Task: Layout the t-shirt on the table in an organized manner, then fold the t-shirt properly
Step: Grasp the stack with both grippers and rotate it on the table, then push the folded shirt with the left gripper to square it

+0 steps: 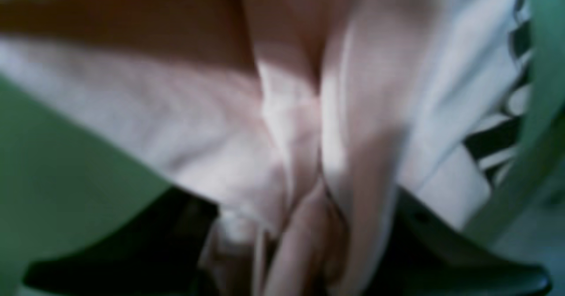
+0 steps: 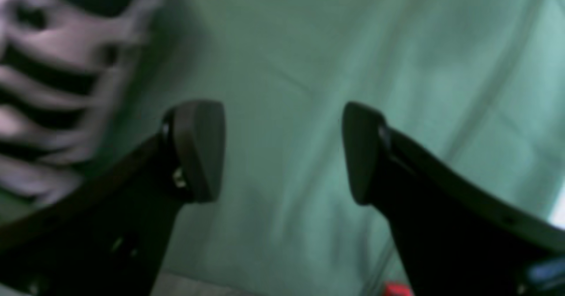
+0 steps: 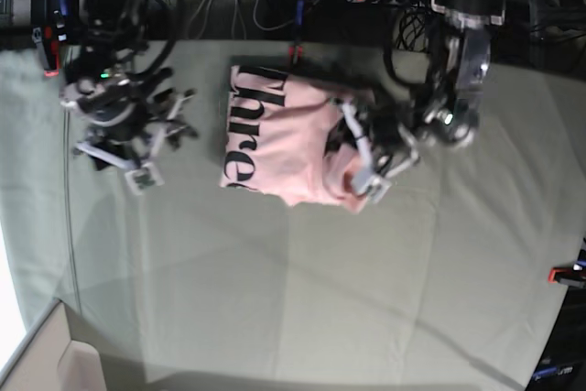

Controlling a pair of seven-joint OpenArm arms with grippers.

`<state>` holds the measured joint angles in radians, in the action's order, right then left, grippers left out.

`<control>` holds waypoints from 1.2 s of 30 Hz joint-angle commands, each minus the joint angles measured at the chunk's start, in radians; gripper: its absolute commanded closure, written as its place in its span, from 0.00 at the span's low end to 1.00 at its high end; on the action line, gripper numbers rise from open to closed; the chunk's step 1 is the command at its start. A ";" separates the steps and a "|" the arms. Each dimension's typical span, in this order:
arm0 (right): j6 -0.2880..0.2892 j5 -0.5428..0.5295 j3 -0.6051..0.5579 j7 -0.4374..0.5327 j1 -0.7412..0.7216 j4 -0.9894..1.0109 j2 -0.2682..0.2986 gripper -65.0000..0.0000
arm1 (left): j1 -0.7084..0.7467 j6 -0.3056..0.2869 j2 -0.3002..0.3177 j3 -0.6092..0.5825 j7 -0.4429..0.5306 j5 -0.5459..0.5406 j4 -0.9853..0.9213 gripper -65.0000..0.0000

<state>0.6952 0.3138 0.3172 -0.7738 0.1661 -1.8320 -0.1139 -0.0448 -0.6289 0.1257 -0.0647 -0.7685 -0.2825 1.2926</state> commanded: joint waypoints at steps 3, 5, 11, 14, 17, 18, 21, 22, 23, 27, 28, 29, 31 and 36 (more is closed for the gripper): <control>0.003 -0.005 0.093 0.014 -0.018 -0.019 0.003 0.36 | -0.129 -0.007 -0.001 -0.146 0.027 0.079 -0.040 1.00; 0.003 -0.005 0.158 0.014 -0.017 -0.019 0.003 0.36 | -0.206 -0.007 -0.007 -0.248 0.028 0.141 -0.087 1.00; 0.003 -0.005 0.313 0.014 -0.007 -0.019 0.007 0.36 | -0.409 -0.007 -0.070 -0.579 0.156 0.256 -0.232 1.00; 0.003 -0.005 0.377 0.014 -0.004 -0.019 0.007 0.36 | -0.471 -0.006 -0.134 -0.694 0.231 0.315 -0.314 1.00; 0.003 -0.005 0.437 0.014 -0.003 -0.019 0.006 0.36 | -0.505 -0.007 -0.205 -0.772 0.257 0.392 -0.391 1.00; 0.003 -0.005 0.452 0.014 -0.003 -0.019 0.004 0.36 | -0.511 -0.007 -0.223 -0.791 0.257 0.420 -0.411 1.00; 0.003 -0.005 0.488 0.014 -0.003 -0.019 0.003 0.36 | -0.521 -0.007 -0.271 -0.841 0.257 0.529 -0.457 1.00; 0.003 -0.005 0.497 0.014 -0.003 -0.019 0.003 0.36 | -0.521 -0.007 -0.277 -0.858 0.252 0.566 -0.460 0.98; 0.003 -0.005 0.501 0.014 -0.003 -0.019 0.003 0.36 | -0.521 -0.007 -0.281 -0.867 0.251 0.587 -0.460 0.96; 0.003 -0.005 0.500 0.010 -0.003 -0.018 0.000 0.36 | -0.519 0.001 -0.283 -0.877 0.249 0.655 -0.457 0.72; 0.003 -0.005 0.498 0.010 -0.003 -0.018 -0.004 0.36 | -0.519 0.001 -0.283 -0.875 0.252 0.665 -0.456 0.62; 0.003 -0.005 0.498 0.009 -0.003 -0.018 -0.013 0.36 | -0.519 0.001 -0.283 -0.872 0.255 0.678 -0.446 0.54; 0.003 -0.005 0.495 0.012 -0.003 -0.018 -0.023 0.36 | -0.519 0.002 -0.275 -0.867 0.257 0.698 -0.391 0.39; 0.003 -0.005 0.492 0.014 -0.003 -0.018 -0.040 0.36 | -0.519 0.001 -0.243 -0.805 0.254 0.704 -0.206 0.26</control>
<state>0.6952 0.3141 0.8085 -0.7712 0.1665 -1.8328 -0.1547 -0.5323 -0.6373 -0.1051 -0.8761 -0.5259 0.4160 1.0691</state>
